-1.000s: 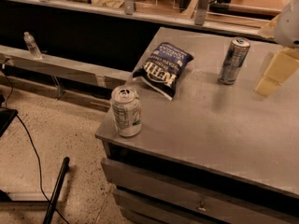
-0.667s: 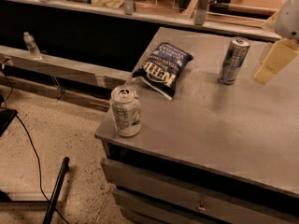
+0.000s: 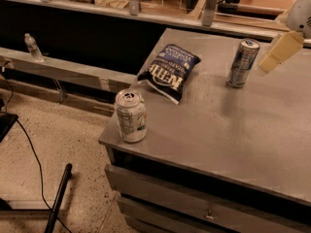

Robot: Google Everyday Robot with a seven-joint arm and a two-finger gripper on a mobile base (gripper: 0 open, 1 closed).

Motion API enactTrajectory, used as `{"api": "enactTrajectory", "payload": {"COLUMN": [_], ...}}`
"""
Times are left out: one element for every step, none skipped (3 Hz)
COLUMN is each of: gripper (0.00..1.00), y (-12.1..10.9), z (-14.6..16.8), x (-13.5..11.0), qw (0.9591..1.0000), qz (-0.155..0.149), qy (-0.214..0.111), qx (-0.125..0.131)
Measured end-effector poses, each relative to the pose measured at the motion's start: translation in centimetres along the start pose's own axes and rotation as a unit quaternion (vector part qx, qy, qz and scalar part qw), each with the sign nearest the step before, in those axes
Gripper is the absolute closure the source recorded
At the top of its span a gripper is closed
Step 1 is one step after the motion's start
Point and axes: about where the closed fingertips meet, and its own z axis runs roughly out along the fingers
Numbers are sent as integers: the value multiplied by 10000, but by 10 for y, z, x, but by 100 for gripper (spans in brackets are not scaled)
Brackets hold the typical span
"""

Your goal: Pick redbull can

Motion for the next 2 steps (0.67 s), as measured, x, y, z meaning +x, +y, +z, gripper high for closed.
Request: {"api": "enactTrajectory", "payload": {"gripper": [0, 0], "y": [-14, -17], "z": [14, 31], "x": [-4, -14], "qw": [9978, 9935], "qz": [368, 556], "qy": [-544, -985], "qx": [-6, -125]}}
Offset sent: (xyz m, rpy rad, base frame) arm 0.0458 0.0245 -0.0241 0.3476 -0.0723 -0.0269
